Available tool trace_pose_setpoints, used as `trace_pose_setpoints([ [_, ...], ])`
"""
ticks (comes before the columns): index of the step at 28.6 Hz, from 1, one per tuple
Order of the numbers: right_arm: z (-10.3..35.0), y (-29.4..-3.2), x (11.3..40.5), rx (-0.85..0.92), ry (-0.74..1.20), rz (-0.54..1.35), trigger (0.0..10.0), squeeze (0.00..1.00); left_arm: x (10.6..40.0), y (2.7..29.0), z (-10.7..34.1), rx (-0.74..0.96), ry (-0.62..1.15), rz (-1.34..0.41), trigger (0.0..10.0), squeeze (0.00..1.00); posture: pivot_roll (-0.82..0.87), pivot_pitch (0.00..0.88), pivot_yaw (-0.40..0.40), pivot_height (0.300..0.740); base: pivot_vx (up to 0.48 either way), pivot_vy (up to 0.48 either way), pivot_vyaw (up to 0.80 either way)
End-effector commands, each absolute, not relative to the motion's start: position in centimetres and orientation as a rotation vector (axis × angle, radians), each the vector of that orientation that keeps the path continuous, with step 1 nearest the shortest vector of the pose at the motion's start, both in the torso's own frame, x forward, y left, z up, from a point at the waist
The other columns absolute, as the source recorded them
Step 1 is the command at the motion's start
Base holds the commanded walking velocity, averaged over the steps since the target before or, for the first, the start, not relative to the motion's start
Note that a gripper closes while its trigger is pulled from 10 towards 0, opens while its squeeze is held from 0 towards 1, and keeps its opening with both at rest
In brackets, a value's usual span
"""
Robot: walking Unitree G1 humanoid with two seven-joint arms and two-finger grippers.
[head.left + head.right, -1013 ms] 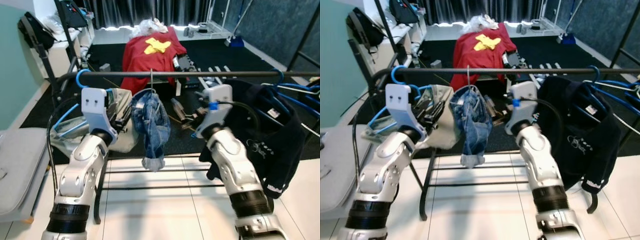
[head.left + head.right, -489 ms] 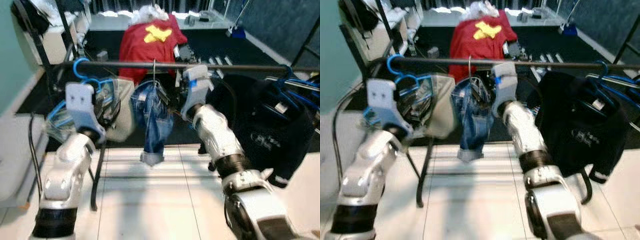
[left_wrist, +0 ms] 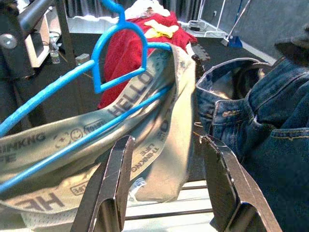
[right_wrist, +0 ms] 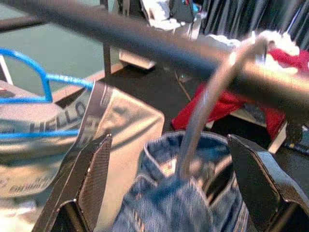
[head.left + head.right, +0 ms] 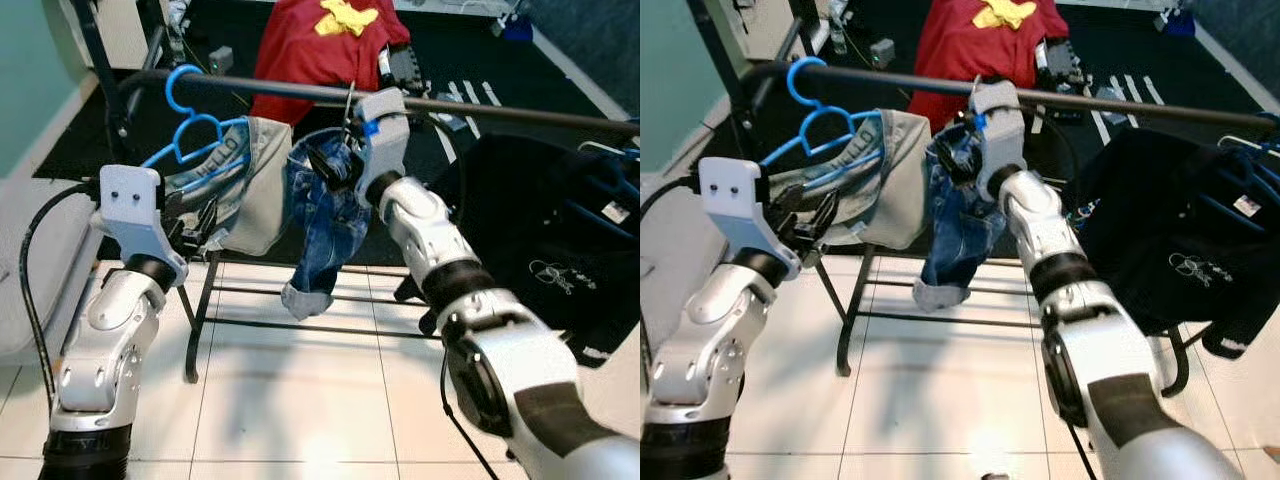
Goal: Hang hanger
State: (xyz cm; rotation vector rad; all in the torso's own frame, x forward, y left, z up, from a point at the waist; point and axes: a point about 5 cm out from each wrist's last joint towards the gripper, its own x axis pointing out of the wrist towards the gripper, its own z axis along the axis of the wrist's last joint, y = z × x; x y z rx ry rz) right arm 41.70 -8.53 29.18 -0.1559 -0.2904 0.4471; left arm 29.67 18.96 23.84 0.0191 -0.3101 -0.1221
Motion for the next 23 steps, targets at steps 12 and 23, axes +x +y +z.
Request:
trace_pose_setpoints([
  [12,29.18,-8.69,41.89,-0.166,-0.297,0.433,7.2,0.0,28.98,18.98,23.92,0.042,-0.304,-0.125,10.0,0.0,0.08,0.255,-0.089,0.74,0.0,0.0,0.0],
  [23,29.47,-8.6,41.92,-0.164,-0.316,0.444,0.0,0.0,29.22,18.66,24.43,0.049,-0.307,-0.139,10.0,0.0,0.08,0.244,-0.084,0.74,0.0,0.0,0.0],
])
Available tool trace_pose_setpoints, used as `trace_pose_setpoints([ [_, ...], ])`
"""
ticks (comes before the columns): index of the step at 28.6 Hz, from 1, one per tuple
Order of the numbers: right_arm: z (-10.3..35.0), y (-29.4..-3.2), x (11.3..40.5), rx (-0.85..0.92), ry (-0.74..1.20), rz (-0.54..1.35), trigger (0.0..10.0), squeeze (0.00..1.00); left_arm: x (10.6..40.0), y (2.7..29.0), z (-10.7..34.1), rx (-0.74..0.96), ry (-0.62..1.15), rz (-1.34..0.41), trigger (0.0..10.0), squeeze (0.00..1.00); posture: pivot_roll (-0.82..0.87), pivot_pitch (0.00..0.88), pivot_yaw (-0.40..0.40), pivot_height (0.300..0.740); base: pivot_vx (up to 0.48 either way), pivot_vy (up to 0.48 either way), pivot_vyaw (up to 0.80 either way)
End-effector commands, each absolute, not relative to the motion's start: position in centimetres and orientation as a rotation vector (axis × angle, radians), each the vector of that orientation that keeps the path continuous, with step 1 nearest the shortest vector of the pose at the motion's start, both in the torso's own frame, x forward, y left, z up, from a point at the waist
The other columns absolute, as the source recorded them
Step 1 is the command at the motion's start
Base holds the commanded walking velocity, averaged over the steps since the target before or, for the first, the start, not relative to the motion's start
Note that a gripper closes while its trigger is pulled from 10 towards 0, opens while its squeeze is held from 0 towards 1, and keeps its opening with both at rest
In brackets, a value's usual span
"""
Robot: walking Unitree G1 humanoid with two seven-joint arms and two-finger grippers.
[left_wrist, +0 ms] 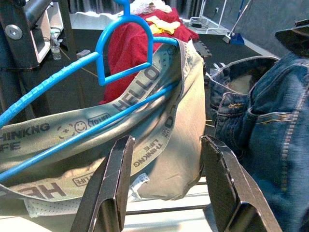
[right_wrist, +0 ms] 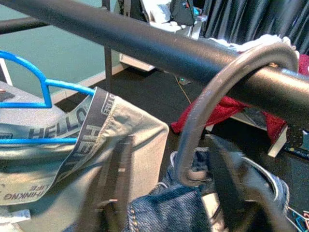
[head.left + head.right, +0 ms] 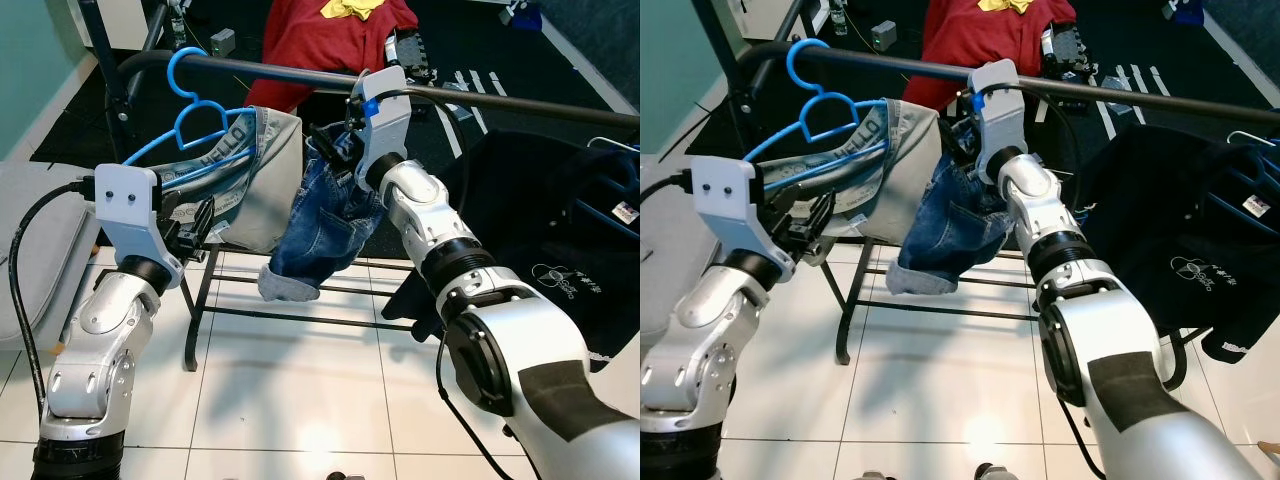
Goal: Hang hanger
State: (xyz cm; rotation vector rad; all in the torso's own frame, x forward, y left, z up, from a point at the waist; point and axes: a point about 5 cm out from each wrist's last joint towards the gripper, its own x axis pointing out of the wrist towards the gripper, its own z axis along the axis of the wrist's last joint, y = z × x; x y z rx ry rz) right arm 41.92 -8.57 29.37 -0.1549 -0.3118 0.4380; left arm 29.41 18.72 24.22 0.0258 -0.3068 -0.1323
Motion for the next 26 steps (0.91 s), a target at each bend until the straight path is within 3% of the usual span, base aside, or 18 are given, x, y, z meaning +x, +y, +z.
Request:
trace_pose_setpoints([
  [1,29.46,-8.62,41.92,-0.165,-0.316,0.446,0.0,0.0,29.26,18.64,24.46,0.049,-0.308,-0.14,10.0,0.0,0.08,0.244,-0.084,0.74,0.0,0.0,0.0],
  [26,29.79,-8.93,41.93,-0.168,-0.336,0.441,0.0,0.0,29.72,18.35,24.75,0.055,-0.316,-0.154,10.0,0.0,0.08,0.221,-0.072,0.74,0.0,0.0,0.0],
])
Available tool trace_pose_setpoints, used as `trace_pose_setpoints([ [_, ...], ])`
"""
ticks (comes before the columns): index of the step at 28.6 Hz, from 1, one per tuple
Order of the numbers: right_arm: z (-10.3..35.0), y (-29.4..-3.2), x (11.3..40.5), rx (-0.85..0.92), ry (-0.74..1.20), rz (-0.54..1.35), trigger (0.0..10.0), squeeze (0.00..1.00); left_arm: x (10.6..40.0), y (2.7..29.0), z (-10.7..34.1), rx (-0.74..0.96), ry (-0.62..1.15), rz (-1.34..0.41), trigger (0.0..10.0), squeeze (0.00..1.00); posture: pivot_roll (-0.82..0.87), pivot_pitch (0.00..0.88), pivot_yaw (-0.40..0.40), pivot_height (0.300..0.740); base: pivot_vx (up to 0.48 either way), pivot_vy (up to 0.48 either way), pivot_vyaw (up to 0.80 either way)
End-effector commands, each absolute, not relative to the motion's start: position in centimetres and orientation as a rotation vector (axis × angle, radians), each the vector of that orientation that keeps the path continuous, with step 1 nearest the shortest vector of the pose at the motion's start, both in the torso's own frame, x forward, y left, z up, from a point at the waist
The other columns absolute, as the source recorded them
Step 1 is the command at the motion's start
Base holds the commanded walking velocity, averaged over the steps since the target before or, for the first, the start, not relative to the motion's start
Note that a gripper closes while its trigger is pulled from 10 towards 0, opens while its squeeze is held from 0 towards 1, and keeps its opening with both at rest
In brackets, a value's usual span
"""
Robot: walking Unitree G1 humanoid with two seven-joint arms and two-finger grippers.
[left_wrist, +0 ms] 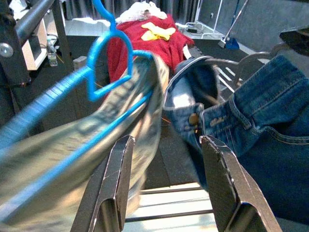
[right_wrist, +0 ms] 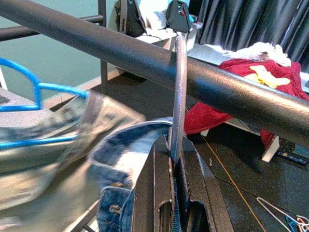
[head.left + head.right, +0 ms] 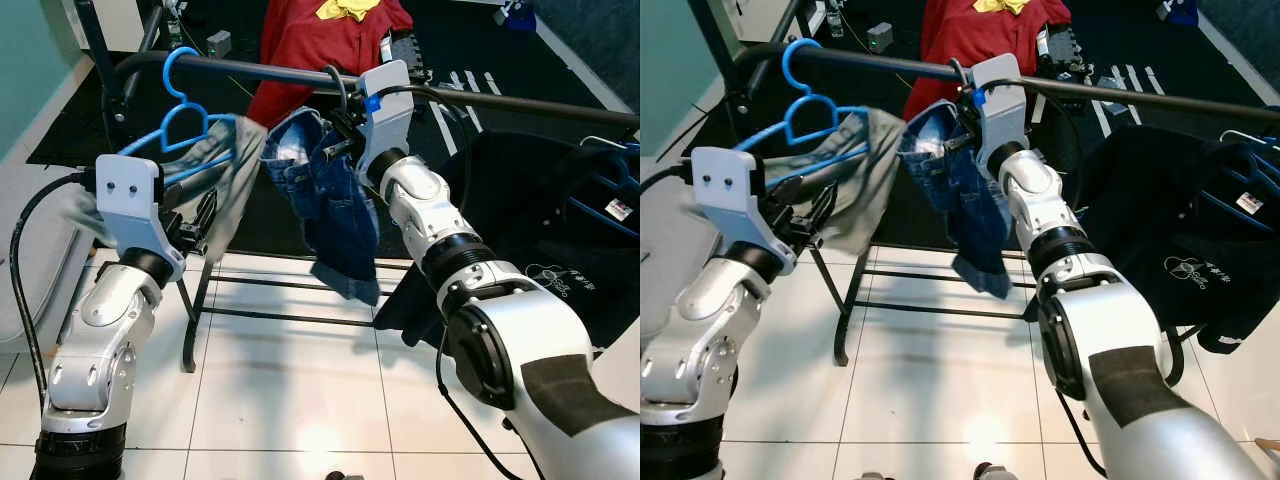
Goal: Hang hanger
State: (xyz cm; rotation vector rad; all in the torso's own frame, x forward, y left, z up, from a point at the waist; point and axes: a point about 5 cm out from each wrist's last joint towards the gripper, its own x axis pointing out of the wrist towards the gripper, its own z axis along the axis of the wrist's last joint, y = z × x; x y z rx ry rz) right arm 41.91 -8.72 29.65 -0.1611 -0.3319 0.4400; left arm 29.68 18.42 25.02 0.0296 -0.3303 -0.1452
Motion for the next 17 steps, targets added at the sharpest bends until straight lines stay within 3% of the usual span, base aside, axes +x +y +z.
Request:
trace_pose_setpoints([
  [1,29.8,-9.0,41.9,-0.168,-0.338,0.441,0.0,0.0,29.8,18.3,24.8,0.056,-0.318,-0.157,10.0,0.0,0.07,0.218,-0.07,0.74,0.0,0.0,0.0],
  [8,30.3,-9.1,41.7,-0.184,-0.392,0.441,0.0,0.0,30.0,18.1,24.8,0.057,-0.321,-0.168,10.0,0.0,0.06,0.193,-0.058,0.74,0.0,0.0,0.0],
  [17,31.5,-9.3,40.2,-0.21,-0.669,0.38,0.0,0.0,30.8,16.8,22.7,0.012,-0.263,-0.199,10.0,0.0,0.01,0.111,-0.008,0.74,0.0,0.0,0.0],
])
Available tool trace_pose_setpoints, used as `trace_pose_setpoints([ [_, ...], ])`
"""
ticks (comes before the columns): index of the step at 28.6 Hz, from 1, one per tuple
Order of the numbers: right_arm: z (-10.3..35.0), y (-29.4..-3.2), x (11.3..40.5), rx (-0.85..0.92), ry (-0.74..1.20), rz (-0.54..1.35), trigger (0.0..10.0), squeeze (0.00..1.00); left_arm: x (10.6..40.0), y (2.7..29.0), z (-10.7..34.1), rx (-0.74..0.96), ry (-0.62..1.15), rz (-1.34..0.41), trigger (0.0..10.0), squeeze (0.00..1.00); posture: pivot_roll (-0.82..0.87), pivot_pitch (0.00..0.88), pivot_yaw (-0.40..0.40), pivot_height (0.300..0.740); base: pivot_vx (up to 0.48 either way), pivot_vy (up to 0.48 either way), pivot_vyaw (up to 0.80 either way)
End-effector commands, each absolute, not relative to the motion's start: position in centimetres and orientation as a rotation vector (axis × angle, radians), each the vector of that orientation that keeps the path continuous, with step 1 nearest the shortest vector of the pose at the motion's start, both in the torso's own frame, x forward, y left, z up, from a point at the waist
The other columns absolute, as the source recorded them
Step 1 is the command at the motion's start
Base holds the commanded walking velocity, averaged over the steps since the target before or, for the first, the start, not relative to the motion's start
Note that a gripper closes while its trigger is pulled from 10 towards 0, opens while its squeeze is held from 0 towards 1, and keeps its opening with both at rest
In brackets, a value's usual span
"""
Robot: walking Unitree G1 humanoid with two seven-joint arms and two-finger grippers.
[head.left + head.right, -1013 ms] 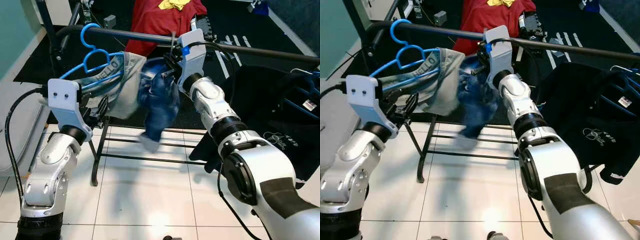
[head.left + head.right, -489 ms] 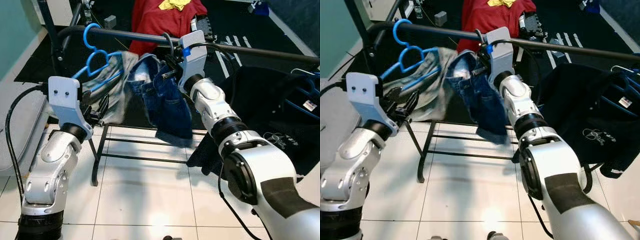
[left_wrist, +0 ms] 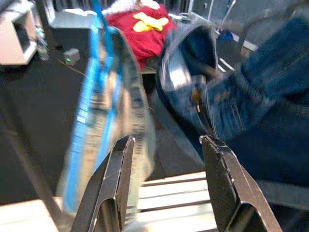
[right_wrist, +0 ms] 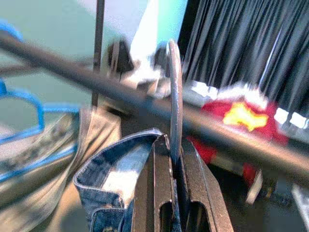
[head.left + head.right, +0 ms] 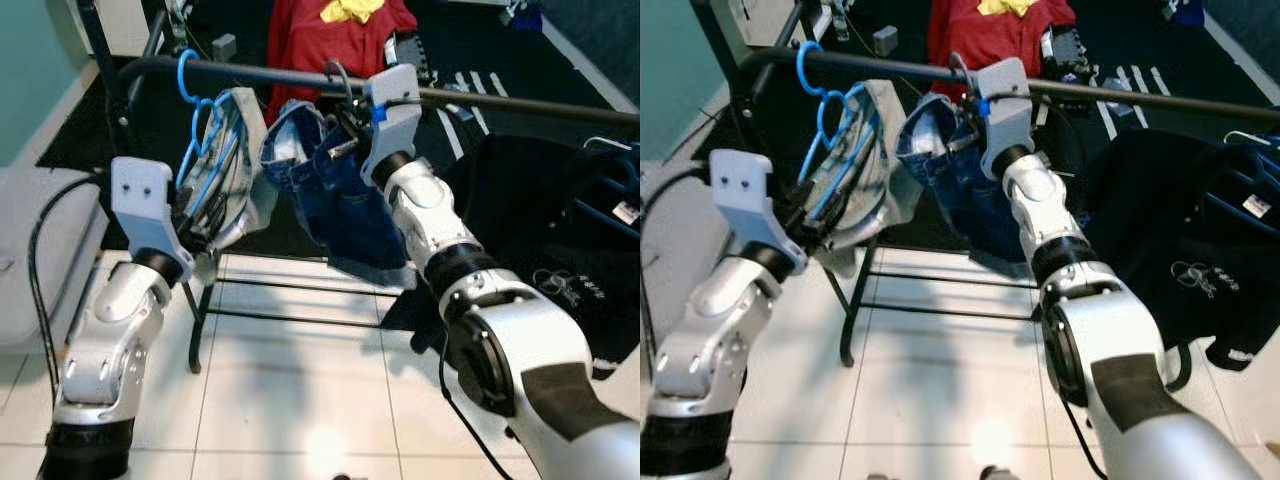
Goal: Hang hanger
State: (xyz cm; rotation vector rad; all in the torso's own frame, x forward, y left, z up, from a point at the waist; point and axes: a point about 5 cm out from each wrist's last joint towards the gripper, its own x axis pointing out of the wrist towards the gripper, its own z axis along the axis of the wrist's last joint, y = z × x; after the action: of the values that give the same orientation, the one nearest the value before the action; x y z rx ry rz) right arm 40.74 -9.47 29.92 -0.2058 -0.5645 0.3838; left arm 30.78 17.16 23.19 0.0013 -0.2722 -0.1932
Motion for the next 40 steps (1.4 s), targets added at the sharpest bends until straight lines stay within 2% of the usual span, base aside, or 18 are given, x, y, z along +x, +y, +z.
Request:
trace_pose_setpoints([
  [1,31.5,-9.3,40.2,-0.21,-0.669,0.38,0.0,0.0,30.8,16.8,22.7,0.012,-0.263,-0.199,10.0,0.0,0.01,0.111,-0.008,0.74,0.0,0.0,0.0],
  [6,30.8,-9.6,39.4,-0.228,-0.743,0.394,0.0,0.0,31.6,16.3,22.7,-0.005,-0.277,-0.206,10.0,0.0,0.0,0.05,0.002,0.74,0.0,0.0,0.0],
  [12,29.3,-9.6,39.2,-0.213,-0.718,0.409,0.0,0.0,31.8,16.1,22.5,0.0,-0.269,-0.214,10.0,0.0,-0.02,0.026,0.017,0.74,0.0,0.0,0.0],
  [20,21.2,-9.9,36.8,-0.17,-0.567,0.451,0.0,0.0,31.7,15.8,19.4,0.024,-0.156,-0.228,10.0,0.0,-0.03,0.024,0.029,0.74,0.0,0.0,0.0],
  [25,19.7,-10.2,36.1,-0.155,-0.533,0.449,0.0,0.0,31.6,15.8,19.1,0.033,-0.144,-0.223,10.0,0.0,-0.03,0.021,0.03,0.74,0.0,0.0,0.0],
  [29,16.5,-11.4,35.1,-0.149,-0.411,0.427,0.0,0.0,31.6,16.1,18.0,0.036,-0.101,-0.211,10.0,0.0,-0.02,0.027,0.032,0.74,0.0,0.0,0.0],
  [31,10.6,-12.8,34.1,-0.251,-0.083,0.475,0.0,0.0,31.2,16.8,15.4,-0.003,-0.006,-0.192,10.0,0.0,-0.03,0.045,0.041,0.74,0.0,0.0,0.0],
  [34,10.6,-12.8,34.1,-0.251,-0.083,0.475,0.0,0.0,31.2,16.8,15.4,-0.003,-0.006,-0.192,10.0,0.0,-0.03,0.045,0.041,0.74,0.0,0.0,0.0],
  [35,8.6,-13.4,33.3,-0.249,0.008,0.469,0.0,0.0,31.1,17.4,13.7,-0.012,0.045,-0.15,10.0,0.0,-0.03,0.059,0.03,0.74,0.0,0.0,0.0],
  [36,8.6,-13.4,33.3,-0.249,0.008,0.469,0.0,0.0,31.1,17.4,13.7,-0.012,0.045,-0.15,10.0,0.0,-0.03,0.059,0.03,0.74,0.0,0.0,0.0],
  [38,7.1,-13.4,31.8,-0.158,0.031,0.421,0.0,0.0,30.7,17.8,11.7,-0.084,0.107,-0.063,10.0,0.0,-0.04,0.072,-0.022,0.74,0.0,0.0,0.0],
  [40,6.9,-13.3,31.5,-0.119,0.023,0.402,0.0,0.0,30.7,17.7,11.5,-0.098,0.116,-0.049,10.0,0.0,-0.03,0.074,-0.029,0.74,0.0,0.0,0.0],
])
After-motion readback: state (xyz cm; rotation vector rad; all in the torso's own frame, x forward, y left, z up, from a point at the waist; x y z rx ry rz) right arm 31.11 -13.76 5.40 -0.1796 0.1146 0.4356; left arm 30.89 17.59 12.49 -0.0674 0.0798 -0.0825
